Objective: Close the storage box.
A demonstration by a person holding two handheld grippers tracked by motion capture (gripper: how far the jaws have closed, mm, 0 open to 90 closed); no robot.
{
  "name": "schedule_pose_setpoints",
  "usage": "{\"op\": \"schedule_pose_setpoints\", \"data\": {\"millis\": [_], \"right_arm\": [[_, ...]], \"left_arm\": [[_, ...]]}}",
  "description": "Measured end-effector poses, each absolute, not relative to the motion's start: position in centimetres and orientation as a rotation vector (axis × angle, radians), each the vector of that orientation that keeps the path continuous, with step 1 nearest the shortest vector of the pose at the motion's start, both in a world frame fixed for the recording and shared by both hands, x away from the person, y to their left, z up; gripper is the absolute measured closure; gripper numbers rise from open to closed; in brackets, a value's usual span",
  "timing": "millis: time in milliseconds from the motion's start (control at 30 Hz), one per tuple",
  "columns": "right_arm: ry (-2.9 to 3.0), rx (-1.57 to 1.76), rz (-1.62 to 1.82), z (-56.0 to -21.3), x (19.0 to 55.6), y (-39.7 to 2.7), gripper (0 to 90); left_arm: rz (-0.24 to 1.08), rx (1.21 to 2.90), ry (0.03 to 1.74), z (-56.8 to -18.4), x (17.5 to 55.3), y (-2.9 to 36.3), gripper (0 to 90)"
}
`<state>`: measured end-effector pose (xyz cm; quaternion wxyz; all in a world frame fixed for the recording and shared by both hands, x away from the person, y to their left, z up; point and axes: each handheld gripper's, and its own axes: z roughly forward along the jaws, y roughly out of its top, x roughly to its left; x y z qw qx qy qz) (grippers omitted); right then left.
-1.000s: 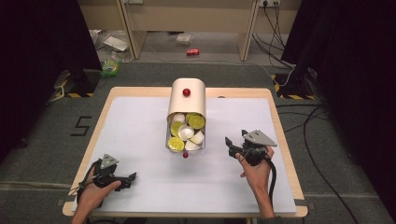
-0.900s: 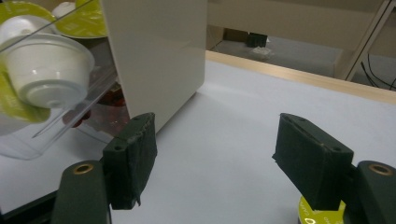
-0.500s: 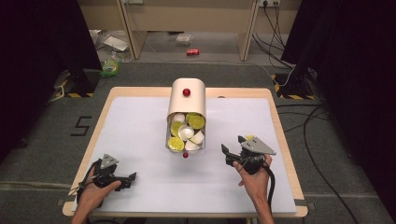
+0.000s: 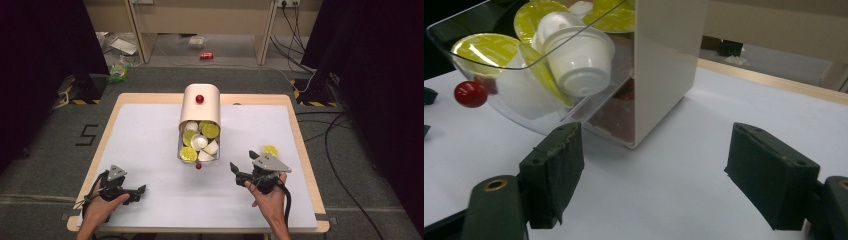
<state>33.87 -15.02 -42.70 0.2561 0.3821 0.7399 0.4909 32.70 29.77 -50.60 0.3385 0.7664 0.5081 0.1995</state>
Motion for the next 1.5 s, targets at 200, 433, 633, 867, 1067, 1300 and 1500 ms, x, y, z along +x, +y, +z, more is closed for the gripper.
{"op": "schedule_pose_setpoints", "data": {"millis": [200, 433, 633, 867, 1067, 1300, 1500], "right_arm": [[2.031, 1.007, 1.346, -42.7, 33.7, -14.2, 22.7], [2.048, 0.979, 1.346, -42.7, 33.6, -13.5, 22.8], [2.057, 0.973, 1.354, -42.9, 33.7, -12.9, 22.9], [2.071, 0.949, 1.352, -42.7, 33.7, -12.0, 23.0], [2.063, 0.936, 1.348, -42.5, 33.9, -11.7, 23.2], [2.066, 0.925, 1.321, -42.7, 34.4, -11.5, 23.5], [2.069, 0.929, 1.314, -42.8, 34.8, -11.4, 20.2]], "left_arm": [[0.52, 1.996, 1.324, -50.6, 32.7, 29.8, 0.0], [0.521, 1.998, 1.323, -50.6, 32.7, 29.7, 0.0], [0.521, 1.999, 1.323, -50.6, 32.7, 29.7, 0.0], [0.522, 1.999, 1.324, -50.6, 32.7, 29.7, 0.0], [0.522, 1.999, 1.324, -50.6, 32.7, 29.7, 0.0], [0.522, 1.999, 1.324, -50.6, 32.7, 29.7, 0.0], [0.522, 2.0, 1.324, -50.6, 32.7, 29.7, 0.0]]}}
